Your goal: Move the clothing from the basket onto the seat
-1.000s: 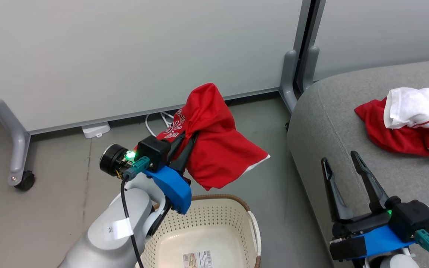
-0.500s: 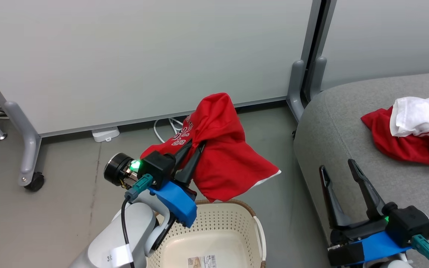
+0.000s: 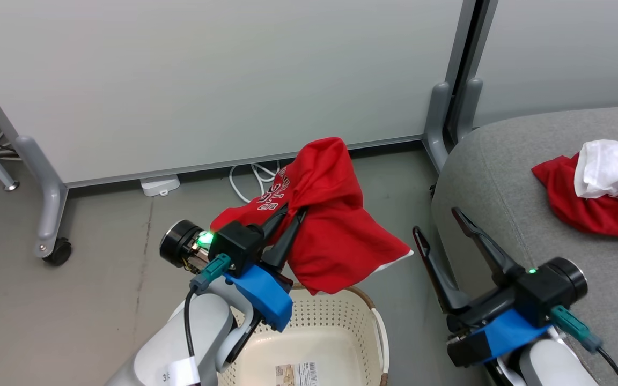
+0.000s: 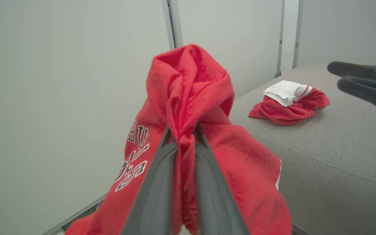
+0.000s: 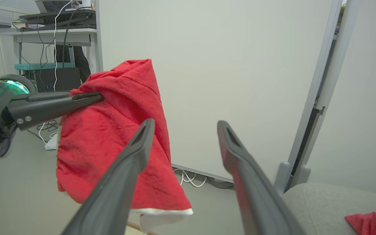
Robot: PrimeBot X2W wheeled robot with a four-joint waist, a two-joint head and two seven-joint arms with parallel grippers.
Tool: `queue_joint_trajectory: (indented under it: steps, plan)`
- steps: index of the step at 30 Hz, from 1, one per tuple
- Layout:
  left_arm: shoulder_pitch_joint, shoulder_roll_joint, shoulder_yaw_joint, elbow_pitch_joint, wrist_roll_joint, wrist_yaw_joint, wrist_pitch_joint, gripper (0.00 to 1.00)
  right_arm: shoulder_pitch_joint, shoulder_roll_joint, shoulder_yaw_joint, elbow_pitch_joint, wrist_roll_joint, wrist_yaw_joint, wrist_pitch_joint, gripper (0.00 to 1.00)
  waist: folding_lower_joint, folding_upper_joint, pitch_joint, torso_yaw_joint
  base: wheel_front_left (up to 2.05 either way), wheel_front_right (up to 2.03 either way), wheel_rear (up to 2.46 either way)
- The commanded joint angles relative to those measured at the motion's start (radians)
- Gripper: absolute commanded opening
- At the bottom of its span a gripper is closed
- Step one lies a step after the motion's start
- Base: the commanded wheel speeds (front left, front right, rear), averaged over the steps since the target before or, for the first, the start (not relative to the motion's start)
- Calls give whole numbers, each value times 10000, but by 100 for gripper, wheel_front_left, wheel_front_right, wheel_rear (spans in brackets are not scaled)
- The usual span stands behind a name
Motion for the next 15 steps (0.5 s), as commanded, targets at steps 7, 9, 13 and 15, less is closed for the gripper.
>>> queue_joint_trajectory:
  steps: [7,9,13,15]
  plan:
    - [-410,-251,-280,-149,176,-61,-14,0,-1627,-954,1740,1373,342,1,-34,100,0,-1,241,313,0,0,0]
    - [-505,-319,-345,-159,223,-80,-18,0,-2077,-1144,2187,1673,437,1,-36,100,0,-1,298,412,0,0,0]
    - [-579,-503,-540,-169,335,-148,-28,0,-2723,-1500,3114,2396,727,1,-34,100,0,-1,357,584,0,0,0]
    - [-635,-558,-644,-187,382,-180,-33,0,-3048,-1610,3554,2694,904,1,-36,100,0,-1,378,671,0,0,0]
